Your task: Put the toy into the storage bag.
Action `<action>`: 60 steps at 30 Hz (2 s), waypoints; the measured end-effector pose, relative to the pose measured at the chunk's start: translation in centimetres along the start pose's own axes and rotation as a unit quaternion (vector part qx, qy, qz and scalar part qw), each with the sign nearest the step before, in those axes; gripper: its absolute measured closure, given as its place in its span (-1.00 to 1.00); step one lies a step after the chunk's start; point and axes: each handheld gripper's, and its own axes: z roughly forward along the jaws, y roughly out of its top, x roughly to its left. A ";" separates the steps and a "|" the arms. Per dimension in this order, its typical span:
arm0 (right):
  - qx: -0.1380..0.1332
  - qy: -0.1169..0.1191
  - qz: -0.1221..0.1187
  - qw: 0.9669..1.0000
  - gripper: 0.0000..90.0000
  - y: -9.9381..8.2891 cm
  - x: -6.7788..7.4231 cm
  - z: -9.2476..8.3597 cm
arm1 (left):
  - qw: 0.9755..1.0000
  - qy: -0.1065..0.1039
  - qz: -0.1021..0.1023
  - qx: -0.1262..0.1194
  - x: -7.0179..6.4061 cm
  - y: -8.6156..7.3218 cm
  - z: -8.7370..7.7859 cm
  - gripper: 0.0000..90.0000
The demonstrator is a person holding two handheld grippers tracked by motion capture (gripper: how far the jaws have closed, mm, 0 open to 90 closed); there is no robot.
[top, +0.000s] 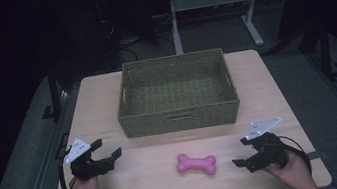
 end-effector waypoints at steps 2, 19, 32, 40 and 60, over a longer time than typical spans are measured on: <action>0.000 0.003 -0.003 1.000 -0.56 0.2 0.1 0.0 | 1.000 0.000 0.000 -0.001 0.0 0.0 0.0 -0.70; 0.025 0.025 -0.025 0.999 -0.58 2.1 0.8 0.7 | 1.000 -0.004 0.001 -0.006 0.1 0.0 -0.1 -0.70; 0.042 0.036 -0.051 0.997 -0.57 3.9 1.6 1.0 | 1.000 -0.001 0.001 -0.006 0.3 0.0 -0.3 -0.70; 0.057 0.040 -0.077 0.995 -0.56 5.3 2.0 1.5 | 1.000 -0.001 -0.002 -0.008 0.3 0.0 -0.4 -0.70; 0.078 0.064 -0.118 0.988 -0.54 8.2 2.9 3.2 | 1.000 -0.001 -0.004 -0.009 0.4 0.0 -0.6 -0.70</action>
